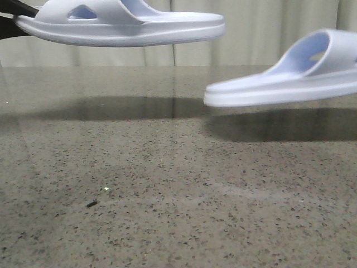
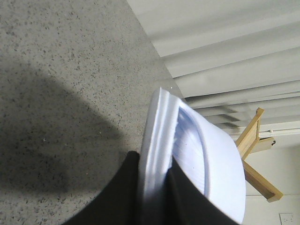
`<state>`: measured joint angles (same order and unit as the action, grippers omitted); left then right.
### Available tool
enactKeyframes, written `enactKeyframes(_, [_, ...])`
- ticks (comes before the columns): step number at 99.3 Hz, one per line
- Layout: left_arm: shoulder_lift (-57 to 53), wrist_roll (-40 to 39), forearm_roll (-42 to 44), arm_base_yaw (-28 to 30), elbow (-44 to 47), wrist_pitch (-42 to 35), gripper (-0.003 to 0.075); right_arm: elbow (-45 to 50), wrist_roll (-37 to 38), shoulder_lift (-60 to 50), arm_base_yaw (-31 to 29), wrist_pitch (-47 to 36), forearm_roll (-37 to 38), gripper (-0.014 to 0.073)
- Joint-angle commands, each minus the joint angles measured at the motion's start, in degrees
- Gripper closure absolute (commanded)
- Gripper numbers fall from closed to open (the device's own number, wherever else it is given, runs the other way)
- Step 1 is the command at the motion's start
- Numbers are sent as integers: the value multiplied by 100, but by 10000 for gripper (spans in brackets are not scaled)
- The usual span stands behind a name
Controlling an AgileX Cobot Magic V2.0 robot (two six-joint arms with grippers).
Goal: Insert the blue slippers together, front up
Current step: 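Move the right-held slipper toward the left gripper, stacking it over the other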
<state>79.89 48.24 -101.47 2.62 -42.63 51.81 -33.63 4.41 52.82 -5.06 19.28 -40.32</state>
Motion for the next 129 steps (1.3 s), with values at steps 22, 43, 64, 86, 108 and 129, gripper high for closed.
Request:
enactKeyframes(22, [-190,3,-481,8,-139,339,704,-742,-96,-813,4,310,-37,701])
enactKeyframes(43, [-190,3,-481,-4,-139,350,704,-1015,-96,-1085,4,287,-83,701])
enactKeyframes(64, [-190,3,-481,-39,-139,522,704,-1055,-96,-1073,4,41,-292,701])
enactKeyframes(86, [-190,-146,-511,-404,-139,536,704,-1055,-96,-971,4,-252,-399,701])
enactKeyframes(108, [-190,-275,-511,-581,-139,536,704,-1055,-96,-714,4,-283,-433,701])
enactKeyframes(129, [-190,-317,-511,-579,-139,467,704,-1055,-111,-437,365,-768,-436,701])
